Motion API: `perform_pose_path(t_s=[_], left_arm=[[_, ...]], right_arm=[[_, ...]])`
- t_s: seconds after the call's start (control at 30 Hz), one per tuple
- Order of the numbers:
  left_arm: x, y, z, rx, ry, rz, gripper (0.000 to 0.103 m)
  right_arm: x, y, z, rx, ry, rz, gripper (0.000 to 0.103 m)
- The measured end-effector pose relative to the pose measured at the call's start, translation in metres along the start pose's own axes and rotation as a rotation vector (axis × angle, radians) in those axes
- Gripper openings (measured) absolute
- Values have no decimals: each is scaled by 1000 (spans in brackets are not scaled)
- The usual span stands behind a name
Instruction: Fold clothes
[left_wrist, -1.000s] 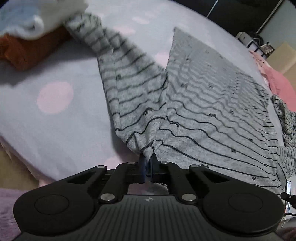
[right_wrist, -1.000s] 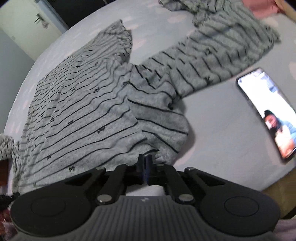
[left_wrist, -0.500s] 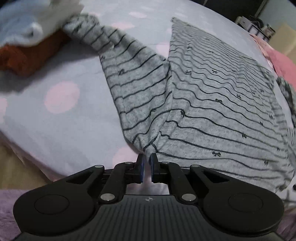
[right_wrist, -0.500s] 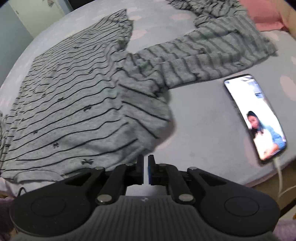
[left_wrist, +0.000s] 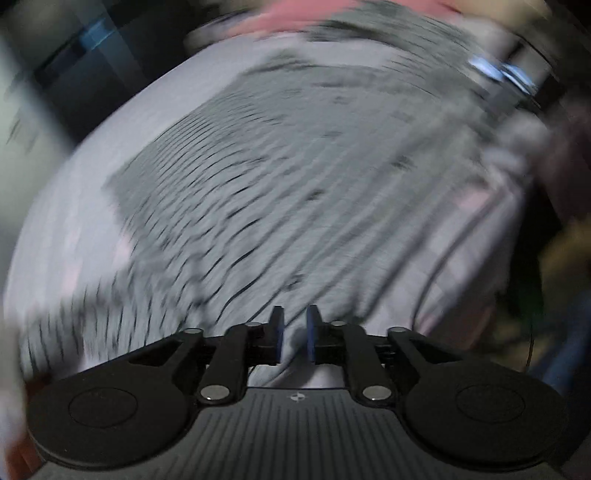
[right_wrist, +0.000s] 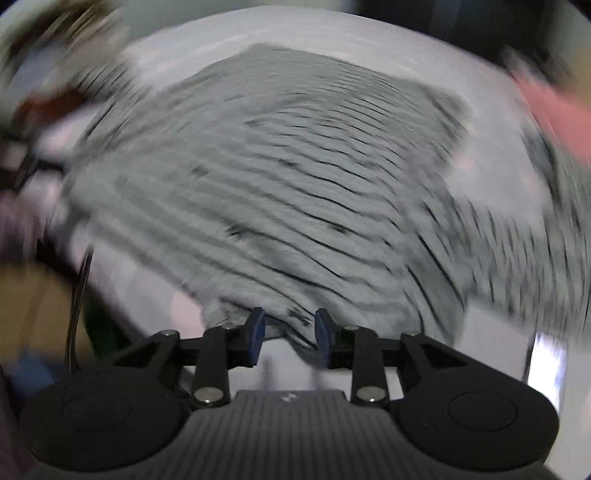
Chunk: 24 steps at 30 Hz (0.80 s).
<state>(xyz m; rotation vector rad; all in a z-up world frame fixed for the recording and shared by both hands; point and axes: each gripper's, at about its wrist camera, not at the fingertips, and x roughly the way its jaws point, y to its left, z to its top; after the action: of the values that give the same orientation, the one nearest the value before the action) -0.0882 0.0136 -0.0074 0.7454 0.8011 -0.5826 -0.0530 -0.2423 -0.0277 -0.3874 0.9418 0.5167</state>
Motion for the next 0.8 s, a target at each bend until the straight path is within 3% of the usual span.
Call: perform_pose_path(t_s=[0.13, 0.23, 0.37, 0.47, 0.57, 0.67, 0.77, 0.8], left_arm=[[4, -30, -6, 268, -23, -44, 15], [11, -42, -14, 395, -24, -21, 15], [24, -54, -25, 529, -27, 25, 20], [34, -60, -34, 614, -16, 49, 32], [44, -60, -39, 655, -6, 61, 38], [51, -55, -36, 612, 6, 42, 39], [48, -48, -31, 559, 15, 26, 28], [46, -46, -28, 540, 16, 23, 18]], right_arm=[[4, 34, 9, -342, 16, 12, 32], [12, 51, 2, -539, 47, 17, 31], [22, 58, -12, -656, 57, 30, 33], [31, 61, -20, -718, 55, 15, 34], [34, 64, -30, -793, 54, -14, 35], [44, 66, -35, -836, 45, -42, 38], [49, 66, -36, -876, 15, -54, 37], [48, 65, -35, -879, -2, -63, 29]])
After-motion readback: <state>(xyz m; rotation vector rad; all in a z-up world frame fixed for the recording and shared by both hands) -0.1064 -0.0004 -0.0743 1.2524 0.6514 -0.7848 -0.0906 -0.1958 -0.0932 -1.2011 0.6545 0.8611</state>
